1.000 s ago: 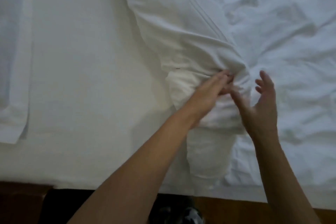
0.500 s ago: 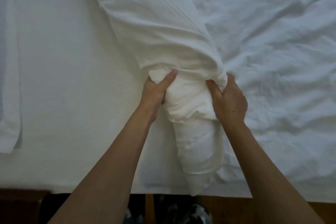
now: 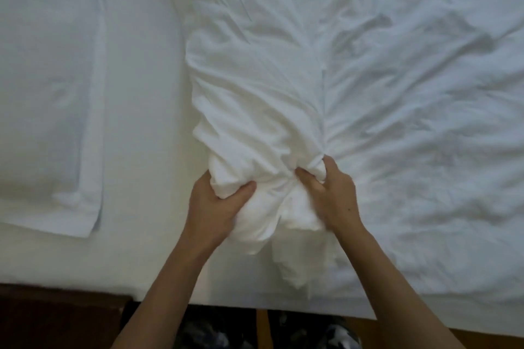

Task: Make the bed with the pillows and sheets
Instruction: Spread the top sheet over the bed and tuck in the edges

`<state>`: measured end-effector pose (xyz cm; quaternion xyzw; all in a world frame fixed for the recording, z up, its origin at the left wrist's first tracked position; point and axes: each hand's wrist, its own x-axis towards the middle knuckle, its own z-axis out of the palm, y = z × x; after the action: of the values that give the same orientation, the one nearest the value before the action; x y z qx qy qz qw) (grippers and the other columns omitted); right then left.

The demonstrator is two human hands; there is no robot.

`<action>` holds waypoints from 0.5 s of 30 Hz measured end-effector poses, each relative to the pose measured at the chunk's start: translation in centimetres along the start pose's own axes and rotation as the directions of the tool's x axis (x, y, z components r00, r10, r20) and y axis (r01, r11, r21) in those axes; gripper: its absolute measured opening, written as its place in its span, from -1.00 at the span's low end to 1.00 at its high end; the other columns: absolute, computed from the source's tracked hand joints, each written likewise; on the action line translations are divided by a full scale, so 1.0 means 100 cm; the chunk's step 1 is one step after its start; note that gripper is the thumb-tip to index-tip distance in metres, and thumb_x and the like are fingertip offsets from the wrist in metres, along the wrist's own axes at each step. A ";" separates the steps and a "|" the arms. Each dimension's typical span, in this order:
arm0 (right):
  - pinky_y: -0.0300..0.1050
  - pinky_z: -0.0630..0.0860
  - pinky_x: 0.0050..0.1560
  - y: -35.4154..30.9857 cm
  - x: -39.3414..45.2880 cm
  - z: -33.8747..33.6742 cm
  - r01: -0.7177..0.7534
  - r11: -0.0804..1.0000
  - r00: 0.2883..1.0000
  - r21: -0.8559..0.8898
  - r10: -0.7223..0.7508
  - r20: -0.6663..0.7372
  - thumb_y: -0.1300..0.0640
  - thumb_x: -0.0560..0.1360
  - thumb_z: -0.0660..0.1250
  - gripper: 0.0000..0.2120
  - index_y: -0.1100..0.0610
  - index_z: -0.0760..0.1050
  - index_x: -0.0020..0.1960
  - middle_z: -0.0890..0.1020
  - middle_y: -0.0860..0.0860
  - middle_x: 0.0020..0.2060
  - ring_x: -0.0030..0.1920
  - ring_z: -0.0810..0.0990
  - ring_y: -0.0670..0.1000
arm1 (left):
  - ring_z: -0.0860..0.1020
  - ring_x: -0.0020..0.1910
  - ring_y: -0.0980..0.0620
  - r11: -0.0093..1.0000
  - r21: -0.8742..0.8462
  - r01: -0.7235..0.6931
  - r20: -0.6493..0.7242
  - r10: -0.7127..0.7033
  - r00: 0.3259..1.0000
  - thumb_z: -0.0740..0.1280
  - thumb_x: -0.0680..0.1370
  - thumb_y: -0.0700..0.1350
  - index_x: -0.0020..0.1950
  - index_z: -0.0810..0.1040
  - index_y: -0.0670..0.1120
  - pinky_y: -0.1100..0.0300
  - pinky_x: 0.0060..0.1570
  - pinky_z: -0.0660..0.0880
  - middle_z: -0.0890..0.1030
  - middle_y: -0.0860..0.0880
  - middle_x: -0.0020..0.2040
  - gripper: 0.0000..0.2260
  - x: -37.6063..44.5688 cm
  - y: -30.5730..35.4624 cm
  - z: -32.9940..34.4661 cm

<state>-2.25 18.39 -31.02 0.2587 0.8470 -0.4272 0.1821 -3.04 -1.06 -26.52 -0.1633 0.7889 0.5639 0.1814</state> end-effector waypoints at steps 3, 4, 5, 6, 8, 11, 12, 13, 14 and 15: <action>-0.07 0.51 0.06 -0.046 -0.044 0.054 0.018 0.991 0.971 0.130 -0.048 0.232 -0.15 0.50 0.33 -0.63 0.06 0.53 0.18 0.66 0.00 0.00 0.02 0.61 0.05 | 0.52 -0.31 0.50 0.987 0.143 0.071 -0.247 -0.034 0.968 0.61 0.30 -0.02 -0.06 0.56 0.05 0.56 -0.32 0.39 0.56 0.44 -0.35 -0.68 -0.006 -0.027 -0.108; -0.11 0.47 0.09 -0.066 -0.063 0.085 0.058 0.992 0.946 0.114 -0.091 0.312 -0.17 0.50 0.31 -0.58 0.08 0.51 0.22 0.65 0.03 0.05 0.08 0.59 0.07 | 0.54 -0.32 0.47 0.939 0.287 0.191 -0.399 -0.064 0.915 0.57 0.25 0.18 -0.02 0.59 0.08 0.50 -0.34 0.44 0.60 0.41 -0.28 -0.61 0.006 -0.097 -0.164; -0.10 0.43 0.13 -0.085 -0.083 0.121 0.111 0.990 0.915 0.090 -0.137 0.380 -0.20 0.50 0.27 -0.50 0.09 0.44 0.31 0.62 0.08 0.11 0.13 0.56 0.10 | 0.58 -0.29 0.39 0.876 0.366 0.316 -0.466 -0.121 0.876 0.51 0.19 0.38 0.10 0.58 0.16 0.35 -0.35 0.52 0.64 0.33 -0.16 -0.43 0.010 -0.177 -0.218; -0.06 0.39 0.20 -0.100 -0.104 0.161 0.162 0.985 0.875 0.055 -0.169 0.453 -0.19 0.51 0.22 -0.42 0.09 0.31 0.43 0.57 0.12 0.19 0.18 0.50 0.13 | 0.61 -0.25 0.30 0.849 0.391 0.356 -0.481 -0.142 0.865 0.42 0.11 0.54 0.24 0.49 0.30 0.15 -0.33 0.56 0.66 0.25 -0.05 -0.25 0.025 -0.246 -0.285; 0.02 0.37 0.27 -0.121 -0.146 0.231 0.225 0.973 0.796 -0.058 -0.149 0.587 -0.07 0.57 0.21 -0.26 0.12 -0.12 0.57 0.45 0.16 0.31 0.23 0.44 0.16 | 0.61 -0.20 0.00 0.831 0.353 0.429 -0.570 -0.172 0.803 0.38 0.24 0.51 0.22 0.46 0.20 -0.10 -0.23 0.54 0.65 0.07 -0.01 -0.34 0.027 -0.287 -0.363; -0.03 0.49 0.11 -0.122 -0.177 0.280 0.423 0.876 0.797 -0.233 -0.237 0.555 -0.05 0.51 0.34 -0.20 0.23 0.00 0.55 0.52 0.15 0.18 0.11 0.52 0.14 | 0.56 -0.04 -0.32 0.629 0.641 0.439 -0.409 -0.204 0.889 0.37 0.52 0.07 0.09 0.43 -0.11 -0.04 -0.13 0.43 0.57 -0.30 0.00 -0.69 -0.009 -0.134 -0.309; -0.04 0.49 0.12 -0.118 -0.176 0.280 0.496 0.820 0.827 -0.285 -0.346 0.442 -0.09 0.42 0.41 -0.23 0.18 0.20 0.49 0.54 0.11 0.14 0.10 0.53 0.12 | 0.55 0.02 -0.34 0.627 0.651 0.427 -0.418 -0.174 0.892 0.38 0.51 0.02 0.13 0.41 -0.15 -0.02 -0.12 0.38 0.56 -0.32 0.06 -0.67 -0.010 -0.106 -0.296; 0.00 0.47 0.19 -0.113 -0.173 0.274 0.566 0.758 0.817 -0.325 -0.464 0.342 -0.13 0.35 0.44 -0.25 0.12 0.31 0.43 0.53 0.10 0.16 0.14 0.50 0.13 | 0.53 0.08 -0.32 0.648 0.654 0.390 -0.391 -0.153 0.908 0.41 0.48 -0.01 0.23 0.39 -0.16 0.00 -0.07 0.38 0.55 -0.30 0.13 -0.58 -0.004 -0.103 -0.288; 0.09 0.40 0.28 -0.101 -0.167 0.269 0.613 0.702 0.789 -0.362 -0.528 0.314 -0.18 0.31 0.44 -0.23 0.09 0.33 0.43 0.49 0.13 0.23 0.23 0.45 0.17 | 0.52 0.14 -0.29 0.697 0.616 0.367 -0.345 -0.180 0.921 0.44 0.44 -0.02 0.35 0.34 -0.14 0.00 0.03 0.40 0.54 -0.25 0.20 -0.45 -0.002 -0.116 -0.286; 0.18 0.31 0.35 -0.085 -0.159 0.266 0.636 0.643 0.770 -0.426 -0.562 0.302 -0.23 0.29 0.44 -0.17 0.08 0.31 0.45 0.44 0.17 0.30 0.32 0.39 0.23 | 0.50 0.17 -0.23 0.738 0.600 0.307 -0.293 -0.154 0.943 0.46 0.39 0.01 0.43 0.27 -0.08 -0.05 0.18 0.40 0.53 -0.16 0.25 -0.33 0.000 -0.121 -0.280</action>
<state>7.77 -12.08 -32.34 -0.1251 0.9500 -0.2431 0.1509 -0.27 -31.44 -28.21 -0.2516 0.9216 0.2131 0.2048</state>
